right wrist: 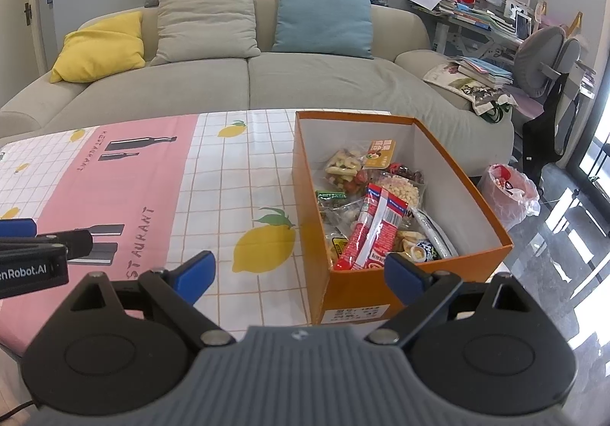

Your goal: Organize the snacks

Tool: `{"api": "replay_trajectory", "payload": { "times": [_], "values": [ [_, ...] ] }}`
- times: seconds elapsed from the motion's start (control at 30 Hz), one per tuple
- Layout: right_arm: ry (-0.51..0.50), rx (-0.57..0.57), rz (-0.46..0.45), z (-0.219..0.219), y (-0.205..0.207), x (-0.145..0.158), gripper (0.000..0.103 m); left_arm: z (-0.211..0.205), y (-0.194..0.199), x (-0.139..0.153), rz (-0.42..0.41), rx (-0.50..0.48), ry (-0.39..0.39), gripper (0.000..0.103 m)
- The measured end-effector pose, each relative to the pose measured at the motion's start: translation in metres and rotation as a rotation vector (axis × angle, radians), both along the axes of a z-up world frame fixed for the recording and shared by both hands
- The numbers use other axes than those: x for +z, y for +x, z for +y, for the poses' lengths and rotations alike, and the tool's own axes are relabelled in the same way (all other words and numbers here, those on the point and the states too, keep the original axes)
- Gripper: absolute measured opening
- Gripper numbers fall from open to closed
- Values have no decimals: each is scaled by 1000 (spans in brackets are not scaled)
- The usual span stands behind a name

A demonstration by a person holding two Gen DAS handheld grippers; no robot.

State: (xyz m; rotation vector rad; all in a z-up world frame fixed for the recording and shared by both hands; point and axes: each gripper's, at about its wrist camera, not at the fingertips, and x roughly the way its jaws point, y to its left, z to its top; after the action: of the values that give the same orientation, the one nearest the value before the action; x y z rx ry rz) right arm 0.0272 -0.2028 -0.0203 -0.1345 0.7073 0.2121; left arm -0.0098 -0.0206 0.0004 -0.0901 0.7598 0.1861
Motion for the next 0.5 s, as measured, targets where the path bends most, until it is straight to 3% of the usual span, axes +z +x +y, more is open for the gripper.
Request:
{"api": "replay_trajectory", "payload": {
  "times": [0.5],
  "values": [
    [2,1,7,-1,0,-1,93,-1,0,0,5,5,3,82]
  ]
}}
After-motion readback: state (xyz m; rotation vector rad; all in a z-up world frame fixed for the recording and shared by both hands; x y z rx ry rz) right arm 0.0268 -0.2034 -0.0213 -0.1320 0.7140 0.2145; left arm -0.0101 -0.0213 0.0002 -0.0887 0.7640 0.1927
